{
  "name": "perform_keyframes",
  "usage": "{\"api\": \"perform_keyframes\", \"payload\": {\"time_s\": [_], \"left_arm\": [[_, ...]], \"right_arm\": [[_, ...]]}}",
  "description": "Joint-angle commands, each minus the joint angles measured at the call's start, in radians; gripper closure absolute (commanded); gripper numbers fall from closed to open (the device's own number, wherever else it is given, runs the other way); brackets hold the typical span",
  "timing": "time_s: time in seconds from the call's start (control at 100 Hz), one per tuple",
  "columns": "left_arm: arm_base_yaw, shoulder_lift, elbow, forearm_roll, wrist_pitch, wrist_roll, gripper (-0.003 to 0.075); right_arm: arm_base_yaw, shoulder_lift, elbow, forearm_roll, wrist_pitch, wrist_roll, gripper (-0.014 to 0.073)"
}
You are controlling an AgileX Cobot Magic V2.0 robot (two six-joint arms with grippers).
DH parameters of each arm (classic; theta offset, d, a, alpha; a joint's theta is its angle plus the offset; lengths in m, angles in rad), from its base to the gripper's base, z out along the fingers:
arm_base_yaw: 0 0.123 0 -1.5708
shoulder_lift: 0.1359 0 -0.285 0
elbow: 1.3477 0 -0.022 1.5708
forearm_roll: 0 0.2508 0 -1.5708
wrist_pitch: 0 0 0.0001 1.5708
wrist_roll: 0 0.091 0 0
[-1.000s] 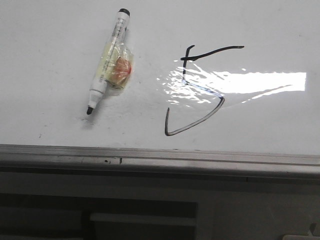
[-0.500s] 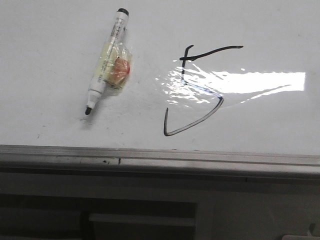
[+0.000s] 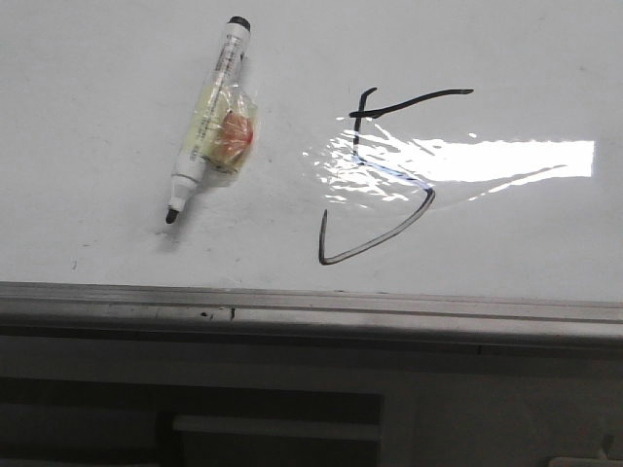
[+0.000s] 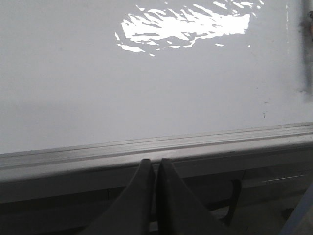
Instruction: Write number 5 on whiteboard
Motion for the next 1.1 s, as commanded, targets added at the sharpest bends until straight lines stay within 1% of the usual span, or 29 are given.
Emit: {"api": "perform_keyframes", "payload": {"time_s": [0.0,0.09,0.15,0.2,0.27,0.31,0.33,0.39,0.44,0.56,0.59,0.61,0.68,1.09], "left_arm": [[0.002,-0.027,0.024,-0.004,-0.057,-0.011,0.0741],[0.002,-0.027,0.024,-0.004,-0.057,-0.011,0.0741],[0.002,-0.027,0.024,-0.004,-0.057,-0.011,0.0741],[0.002,-0.027,0.024,-0.004,-0.057,-0.011,0.0741],[0.002,-0.027,0.024,-0.004,-0.057,-0.011,0.0741],[0.002,-0.027,0.024,-0.004,-0.057,-0.011,0.0741],[0.002,-0.027,0.024,-0.004,-0.057,-0.011,0.0741],[0.002,-0.027,0.024,-0.004,-0.057,-0.011,0.0741],[0.002,-0.027,0.024,-0.004,-0.057,-0.011,0.0741],[0.002,-0.027,0.024,-0.004,-0.057,-0.011,0.0741],[0.002,-0.027,0.024,-0.004,-0.057,-0.011,0.0741],[0.002,-0.027,0.024,-0.004,-0.057,-0.011,0.0741],[0.002,-0.027,0.024,-0.004,-0.057,-0.011,0.0741],[0.002,-0.027,0.024,-0.004,-0.057,-0.011,0.0741]], "right_arm": [[-0.004,0.010,-0.025,-0.003,-0.085,0.001,0.0657],[-0.010,0.010,-0.021,-0.021,-0.066,0.001,0.0657],[-0.033,0.010,0.007,-0.028,-0.121,0.017,0.0657],[-0.074,0.010,0.040,-0.030,-0.194,0.084,0.0657],[-0.159,0.010,0.100,-0.061,-0.298,0.175,0.0657],[-0.217,0.010,0.138,-0.105,-0.334,0.228,0.0657],[-0.247,0.010,0.156,-0.125,-0.343,0.275,0.0657],[-0.318,0.010,0.206,-0.138,-0.349,0.358,0.0657],[-0.370,0.010,0.251,-0.144,-0.347,0.402,0.0657],[-0.468,-0.011,0.352,-0.146,-0.349,0.405,0.0657],[-0.484,-0.023,0.346,-0.150,-0.263,0.405,0.0657],[-0.494,-0.033,0.344,-0.155,-0.228,0.405,0.0657],[-0.516,-0.040,0.348,-0.160,-0.172,0.405,0.0657],[-0.525,-0.040,0.348,-0.167,-0.183,0.403,0.0657]]}}
